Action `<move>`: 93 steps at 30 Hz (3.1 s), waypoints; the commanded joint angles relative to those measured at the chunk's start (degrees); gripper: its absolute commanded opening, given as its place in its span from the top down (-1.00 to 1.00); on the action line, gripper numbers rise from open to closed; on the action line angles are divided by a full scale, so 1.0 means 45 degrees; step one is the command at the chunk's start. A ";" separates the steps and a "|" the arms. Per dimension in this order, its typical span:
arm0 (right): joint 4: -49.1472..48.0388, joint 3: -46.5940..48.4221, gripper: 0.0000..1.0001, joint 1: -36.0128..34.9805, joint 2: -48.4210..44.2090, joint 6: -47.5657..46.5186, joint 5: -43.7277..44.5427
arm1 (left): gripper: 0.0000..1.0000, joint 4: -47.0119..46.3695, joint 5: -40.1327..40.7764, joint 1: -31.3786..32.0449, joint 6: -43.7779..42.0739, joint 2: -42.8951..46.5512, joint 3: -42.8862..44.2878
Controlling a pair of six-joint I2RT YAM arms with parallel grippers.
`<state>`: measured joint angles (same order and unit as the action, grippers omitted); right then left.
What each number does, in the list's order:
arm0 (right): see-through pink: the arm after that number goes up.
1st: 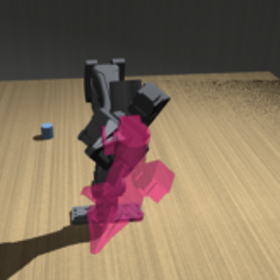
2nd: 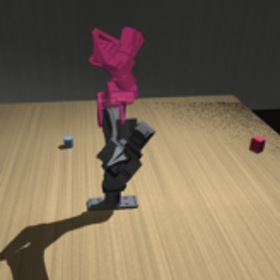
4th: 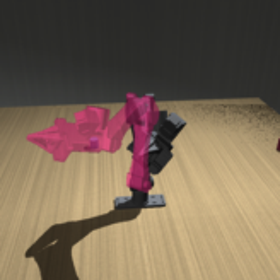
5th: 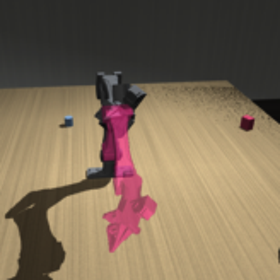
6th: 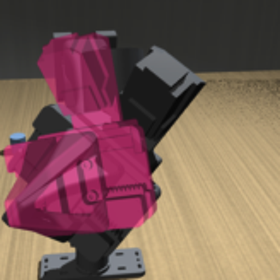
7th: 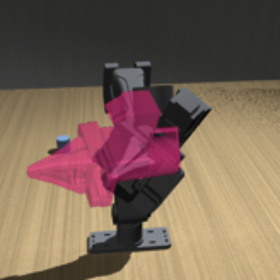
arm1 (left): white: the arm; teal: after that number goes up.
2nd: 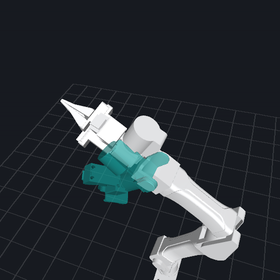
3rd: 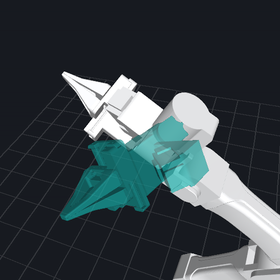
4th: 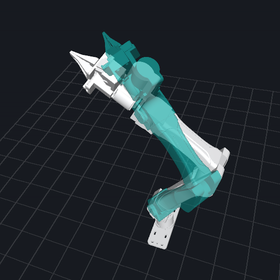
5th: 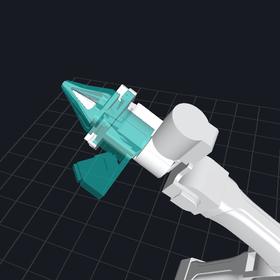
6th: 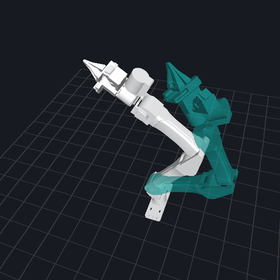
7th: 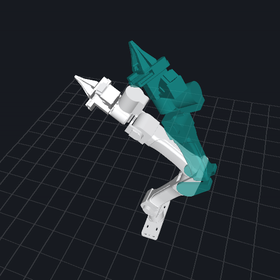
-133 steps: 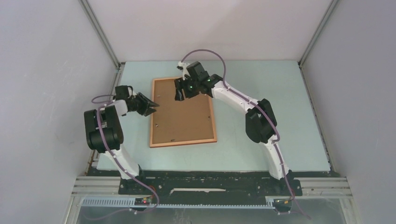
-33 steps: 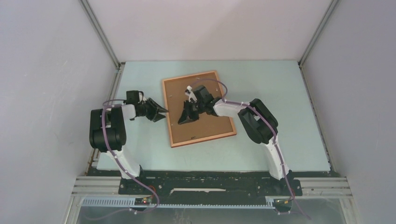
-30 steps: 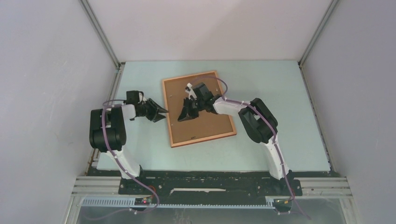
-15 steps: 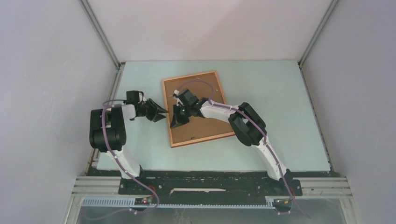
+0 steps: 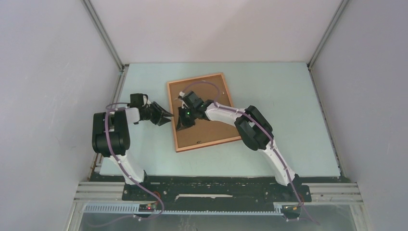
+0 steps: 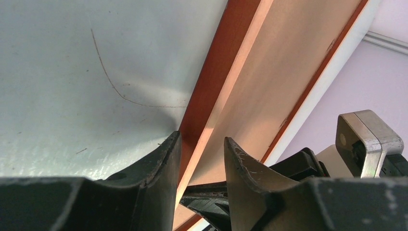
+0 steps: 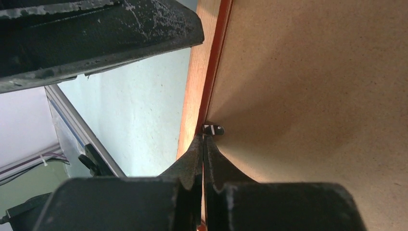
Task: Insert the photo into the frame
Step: Install the photo frame at the center of the board.
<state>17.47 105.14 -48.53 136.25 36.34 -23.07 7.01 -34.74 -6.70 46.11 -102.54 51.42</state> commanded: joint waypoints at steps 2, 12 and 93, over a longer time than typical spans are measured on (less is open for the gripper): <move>-0.0204 0.0566 1.00 -0.0100 0.0561 0.0000 0.0452 | 0.16 -0.0150 -0.0248 0.0038 -0.0012 0.0337 0.0441; -0.2146 -0.0384 1.00 0.0064 -0.0078 0.0559 -0.0251 | 0.17 -0.0142 -0.0212 0.0047 -0.0031 0.0350 0.0426; -0.0754 0.6892 -0.23 0.3032 0.3411 -0.1193 -0.1670 | 1.00 0.5397 0.6045 0.4059 -0.4819 -0.0288 0.2917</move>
<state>15.99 136.75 -34.26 155.26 31.33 -29.39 25.74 -10.61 10.94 30.85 -104.51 64.99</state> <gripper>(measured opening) 0.615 0.107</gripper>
